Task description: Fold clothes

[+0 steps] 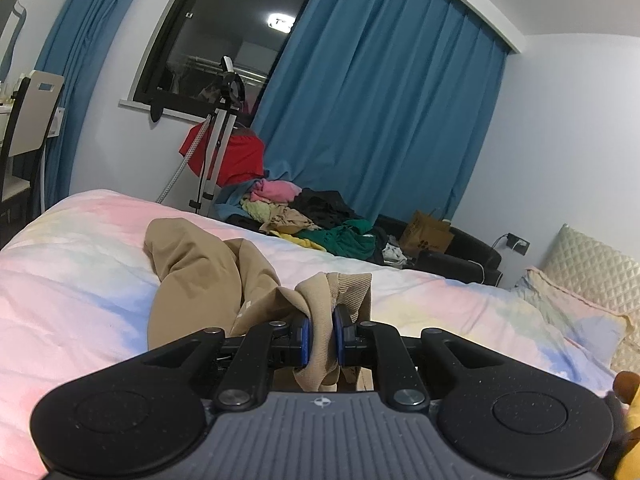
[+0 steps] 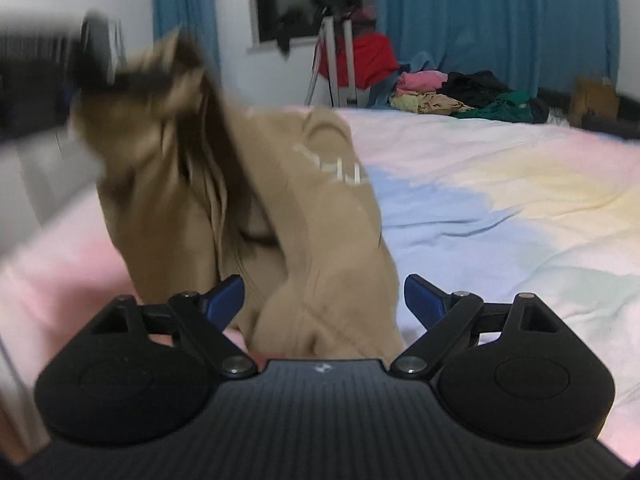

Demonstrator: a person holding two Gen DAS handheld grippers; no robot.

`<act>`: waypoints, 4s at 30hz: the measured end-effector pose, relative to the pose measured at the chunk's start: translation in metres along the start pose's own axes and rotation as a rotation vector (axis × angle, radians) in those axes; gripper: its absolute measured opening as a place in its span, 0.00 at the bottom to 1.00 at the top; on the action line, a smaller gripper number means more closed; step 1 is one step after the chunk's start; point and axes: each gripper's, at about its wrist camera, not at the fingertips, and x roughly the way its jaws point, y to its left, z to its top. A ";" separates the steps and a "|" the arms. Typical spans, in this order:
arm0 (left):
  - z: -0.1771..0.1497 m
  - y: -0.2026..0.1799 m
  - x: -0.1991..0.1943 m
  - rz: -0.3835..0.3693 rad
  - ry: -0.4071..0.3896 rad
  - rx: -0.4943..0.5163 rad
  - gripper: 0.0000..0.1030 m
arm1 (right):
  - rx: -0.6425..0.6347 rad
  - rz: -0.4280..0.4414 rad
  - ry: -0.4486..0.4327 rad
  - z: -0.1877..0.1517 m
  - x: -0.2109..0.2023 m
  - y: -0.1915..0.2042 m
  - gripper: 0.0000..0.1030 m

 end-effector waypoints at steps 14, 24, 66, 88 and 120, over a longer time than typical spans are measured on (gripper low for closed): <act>-0.017 -0.013 0.009 0.085 -0.003 0.126 0.14 | -0.250 -0.165 0.108 -0.020 0.015 0.027 0.86; -0.011 -0.009 -0.005 0.039 -0.005 0.077 0.14 | -0.199 -0.244 -0.008 0.004 -0.047 0.013 0.86; 0.005 0.044 -0.022 0.040 -0.034 -0.122 0.15 | 0.084 -0.279 0.076 -0.007 -0.001 0.036 0.13; -0.006 0.050 -0.062 0.313 0.128 0.032 0.64 | 0.190 0.162 -0.105 0.038 0.005 -0.019 0.10; -0.036 -0.066 -0.077 0.494 -0.273 0.422 0.94 | 0.217 0.041 -0.253 0.027 -0.014 -0.025 0.10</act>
